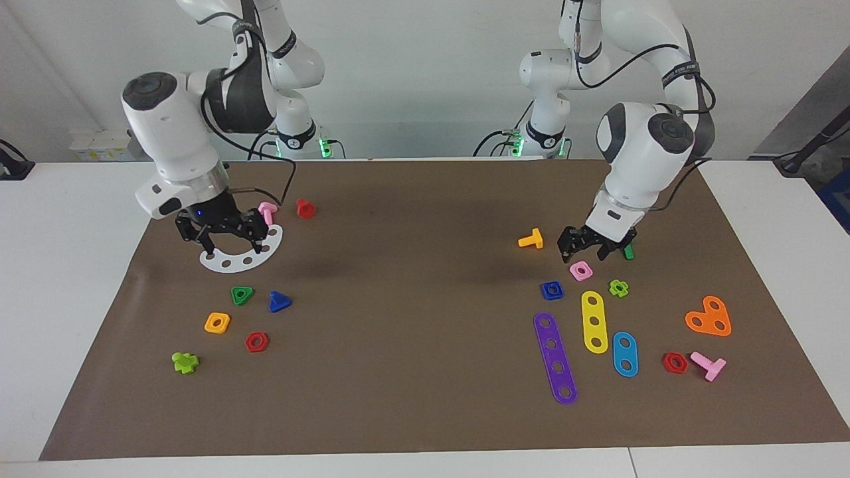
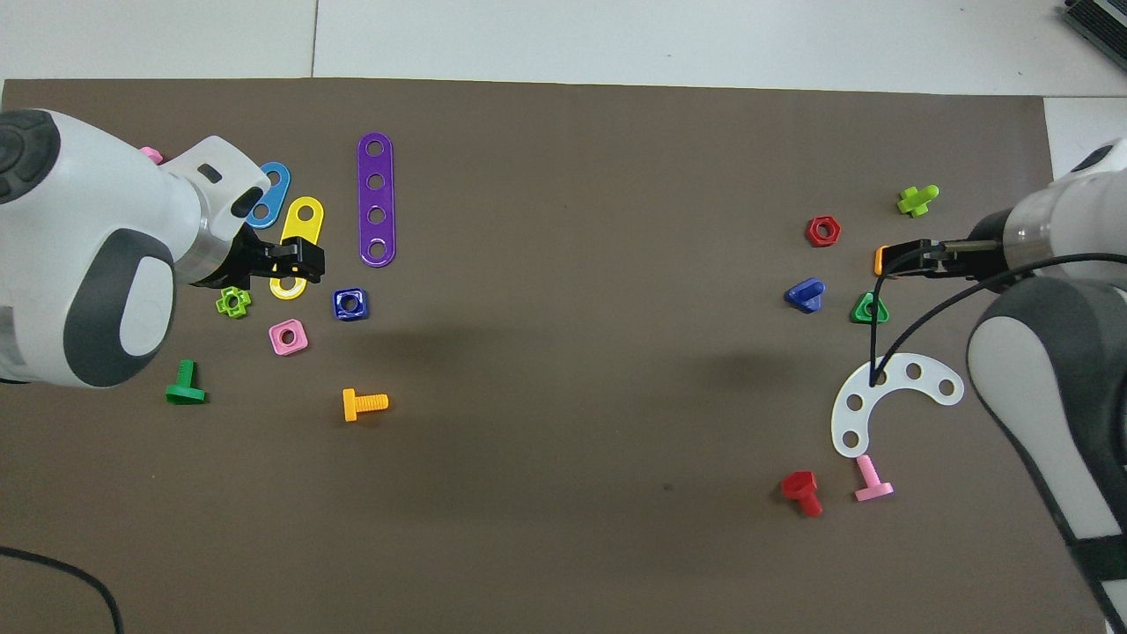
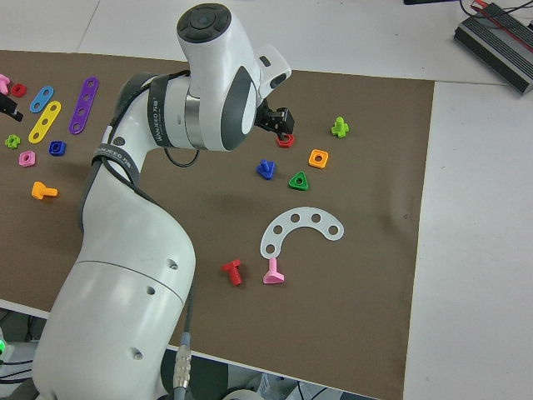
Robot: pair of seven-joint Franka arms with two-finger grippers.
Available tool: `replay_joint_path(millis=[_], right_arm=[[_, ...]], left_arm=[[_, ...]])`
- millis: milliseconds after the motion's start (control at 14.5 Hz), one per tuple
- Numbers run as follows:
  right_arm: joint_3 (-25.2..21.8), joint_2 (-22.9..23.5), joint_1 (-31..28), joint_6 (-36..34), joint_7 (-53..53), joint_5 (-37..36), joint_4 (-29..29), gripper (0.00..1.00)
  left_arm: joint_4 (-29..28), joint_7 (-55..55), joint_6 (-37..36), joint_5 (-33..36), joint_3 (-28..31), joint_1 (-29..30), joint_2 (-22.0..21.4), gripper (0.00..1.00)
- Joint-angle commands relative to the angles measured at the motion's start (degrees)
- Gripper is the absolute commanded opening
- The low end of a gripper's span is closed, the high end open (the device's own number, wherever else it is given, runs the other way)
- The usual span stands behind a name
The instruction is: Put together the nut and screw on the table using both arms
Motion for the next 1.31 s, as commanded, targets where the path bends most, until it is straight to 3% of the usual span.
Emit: replay_joint_path(millis=[0, 415, 553, 898, 1106, 1244], right_arm=[[0.27, 5.13, 0.78, 7.86, -2.83, 1.61, -1.3, 1.0], [0.27, 8.39, -0.26, 18.33, -10.82, 1.61, -8.86, 0.98], [0.35, 10.06, -0.53, 19.39, -11.27, 2.04, -8.87, 0.88], [0.35, 10.15, 0.43, 18.35, -11.89, 4.42, -8.69, 0.84], [0.35, 10.15, 0.43, 18.34, -13.03, 4.42, -8.69, 0.48], [0.35, 10.15, 0.61, 18.43, -12.85, 4.42, -8.69, 0.31]], left_arm=[[-6.45, -1.12, 8.65, -0.06, 0.78, -2.08, 0.68, 0.86], [-6.64, -3.66, 14.91, 1.6, 0.87, -3.84, 6.58, 0.79], [-6.64, -4.2, 16.06, 2.39, 0.95, -4.02, 7.55, 0.78], [-7.51, -4.11, 16.06, 5.74, 1.04, -3.41, 7.73, 0.77], [-8.04, -4.2, 16.24, 5.74, 0.95, -3.67, 8.34, 0.73], [-8.13, -4.28, 16.24, 5.74, 0.95, -3.76, 8.43, 0.71]])
